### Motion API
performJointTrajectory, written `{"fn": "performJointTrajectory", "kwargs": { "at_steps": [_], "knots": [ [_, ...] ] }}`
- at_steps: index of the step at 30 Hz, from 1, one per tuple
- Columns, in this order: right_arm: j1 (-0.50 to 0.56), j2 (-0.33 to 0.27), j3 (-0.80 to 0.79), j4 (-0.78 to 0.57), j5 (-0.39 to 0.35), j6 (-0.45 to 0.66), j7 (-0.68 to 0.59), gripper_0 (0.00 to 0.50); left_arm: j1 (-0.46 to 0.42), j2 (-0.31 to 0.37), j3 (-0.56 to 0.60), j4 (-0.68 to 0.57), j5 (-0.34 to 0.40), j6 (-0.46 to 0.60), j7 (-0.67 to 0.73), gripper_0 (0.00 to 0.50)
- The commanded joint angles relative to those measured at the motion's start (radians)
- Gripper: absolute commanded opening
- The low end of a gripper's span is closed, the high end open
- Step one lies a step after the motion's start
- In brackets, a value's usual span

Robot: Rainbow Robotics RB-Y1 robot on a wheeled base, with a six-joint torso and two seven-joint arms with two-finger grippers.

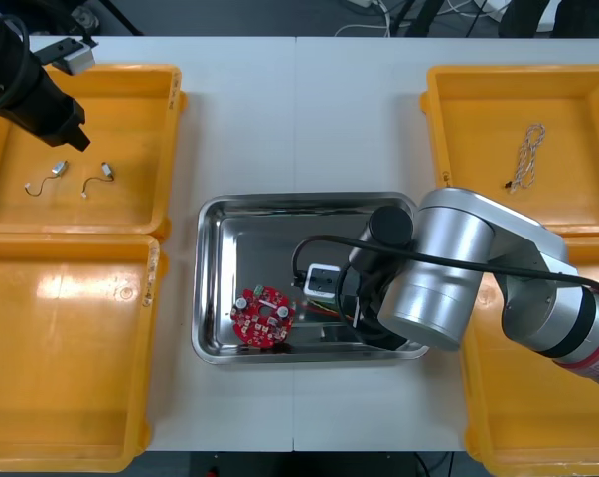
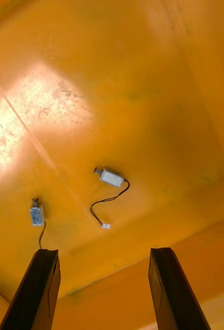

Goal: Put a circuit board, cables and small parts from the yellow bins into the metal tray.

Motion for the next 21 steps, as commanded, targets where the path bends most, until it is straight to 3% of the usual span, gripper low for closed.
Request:
{"fn": "performJointTrajectory", "kwargs": {
  "at_steps": [1,12,21],
  "knots": [
    [-0.001,0.013,-0.072,-0.058,-0.006,0.064,-0.018,0.500,-0.058,0.019,0.020,0.022,-0.018,-0.048,-0.070,0.500],
    [-0.024,0.040,-0.241,-0.110,-0.081,0.252,-0.021,0.500,-0.058,0.016,-0.032,0.099,-0.033,-0.164,-0.100,0.500],
    [-0.088,0.051,-0.440,-0.110,-0.147,0.252,-0.037,0.500,-0.058,0.016,-0.049,0.153,-0.035,-0.227,-0.128,0.500]
  ]
}}
